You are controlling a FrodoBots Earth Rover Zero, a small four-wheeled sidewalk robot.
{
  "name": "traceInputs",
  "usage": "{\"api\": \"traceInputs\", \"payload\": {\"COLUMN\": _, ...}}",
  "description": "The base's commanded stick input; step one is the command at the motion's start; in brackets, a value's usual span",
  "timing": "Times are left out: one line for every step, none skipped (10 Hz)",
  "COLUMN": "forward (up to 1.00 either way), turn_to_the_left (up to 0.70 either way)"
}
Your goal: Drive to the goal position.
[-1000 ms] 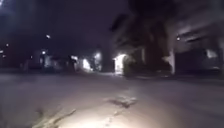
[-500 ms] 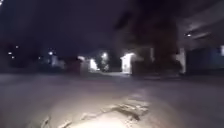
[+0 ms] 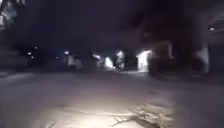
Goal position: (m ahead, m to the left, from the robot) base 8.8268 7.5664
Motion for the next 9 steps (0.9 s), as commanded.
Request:
{"api": "traceInputs", "payload": {"forward": 0.70, "turn_to_the_left": 0.35}}
{"api": "traceInputs", "payload": {"forward": 0.70, "turn_to_the_left": 0.35}}
{"api": "traceInputs", "payload": {"forward": 0.70, "turn_to_the_left": 0.35}}
{"api": "traceInputs", "payload": {"forward": 0.70, "turn_to_the_left": 0.35}}
{"api": "traceInputs", "payload": {"forward": 0.70, "turn_to_the_left": 0.35}}
{"api": "traceInputs", "payload": {"forward": 0.70, "turn_to_the_left": 0.35}}
{"api": "traceInputs", "payload": {"forward": 0.70, "turn_to_the_left": 0.35}}
{"api": "traceInputs", "payload": {"forward": 0.70, "turn_to_the_left": 0.35}}
{"api": "traceInputs", "payload": {"forward": 0.70, "turn_to_the_left": 0.25}}
